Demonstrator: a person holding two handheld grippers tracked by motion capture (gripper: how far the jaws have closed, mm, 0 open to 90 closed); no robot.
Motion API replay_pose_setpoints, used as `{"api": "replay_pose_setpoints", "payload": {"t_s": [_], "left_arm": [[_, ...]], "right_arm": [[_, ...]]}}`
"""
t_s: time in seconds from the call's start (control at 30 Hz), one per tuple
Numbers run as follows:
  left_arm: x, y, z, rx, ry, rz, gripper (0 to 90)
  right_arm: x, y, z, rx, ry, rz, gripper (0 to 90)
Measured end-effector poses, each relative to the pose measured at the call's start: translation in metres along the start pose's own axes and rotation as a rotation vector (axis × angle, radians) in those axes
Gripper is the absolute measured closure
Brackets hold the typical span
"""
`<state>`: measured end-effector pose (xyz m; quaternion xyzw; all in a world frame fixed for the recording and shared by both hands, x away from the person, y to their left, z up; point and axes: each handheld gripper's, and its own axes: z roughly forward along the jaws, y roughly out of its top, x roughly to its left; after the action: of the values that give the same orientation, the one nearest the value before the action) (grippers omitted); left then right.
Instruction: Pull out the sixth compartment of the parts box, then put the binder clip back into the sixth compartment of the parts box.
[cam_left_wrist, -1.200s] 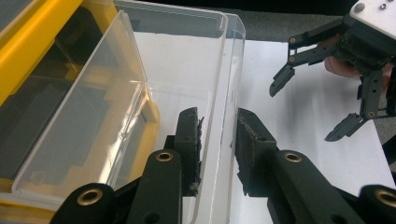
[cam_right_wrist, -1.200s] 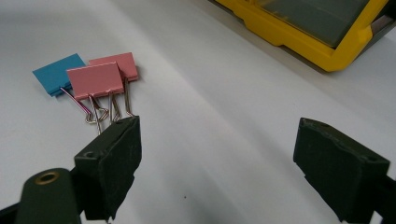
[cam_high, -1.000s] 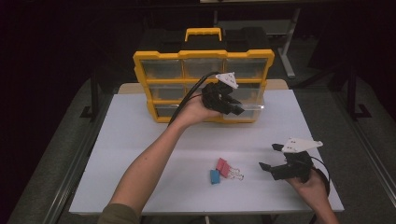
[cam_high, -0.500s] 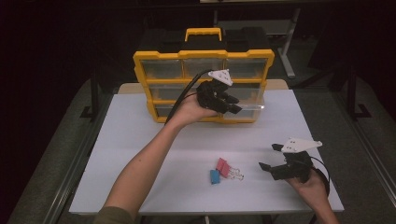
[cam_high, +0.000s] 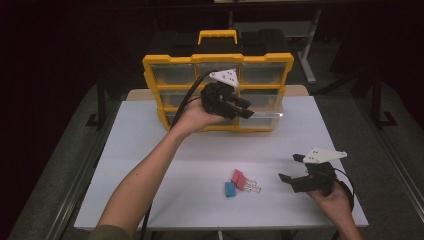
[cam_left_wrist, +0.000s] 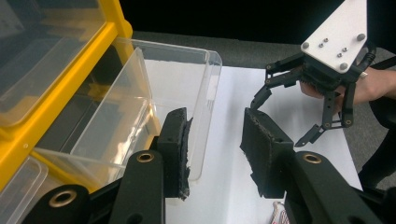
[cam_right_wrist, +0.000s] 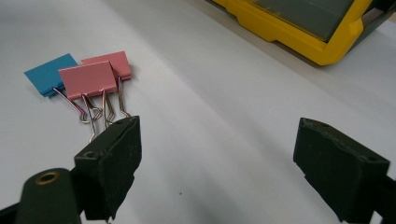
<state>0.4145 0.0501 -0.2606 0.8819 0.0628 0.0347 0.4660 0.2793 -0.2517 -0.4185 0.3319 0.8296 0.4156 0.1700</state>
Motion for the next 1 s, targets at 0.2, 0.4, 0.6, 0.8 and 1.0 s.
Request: {"api": "replay_pose_setpoints", "payload": {"t_s": [0.2,0.4,0.6,0.8,1.0], "left_arm": [[-0.003,-0.005,-0.009,0.004,0.013,0.007,60.3],[-0.006,-0.011,-0.019,-0.002,0.031,0.003,59.3],[-0.006,-0.023,-0.031,-0.011,0.042,-0.019,59.4],[-0.008,-0.034,-0.04,-0.017,0.047,-0.051,55.2],[-0.012,-0.047,-0.05,-0.022,0.073,-0.069,52.6]], "right_arm": [[-0.001,0.0,0.001,0.002,0.001,0.004,14.3],[-0.001,0.001,0.002,0.005,0.004,0.007,14.3],[-0.003,0.002,0.002,0.009,0.001,0.006,14.5],[-0.003,0.002,0.002,0.021,0.0,0.009,14.5],[-0.001,0.002,0.003,0.03,0.007,0.011,14.5]]}}
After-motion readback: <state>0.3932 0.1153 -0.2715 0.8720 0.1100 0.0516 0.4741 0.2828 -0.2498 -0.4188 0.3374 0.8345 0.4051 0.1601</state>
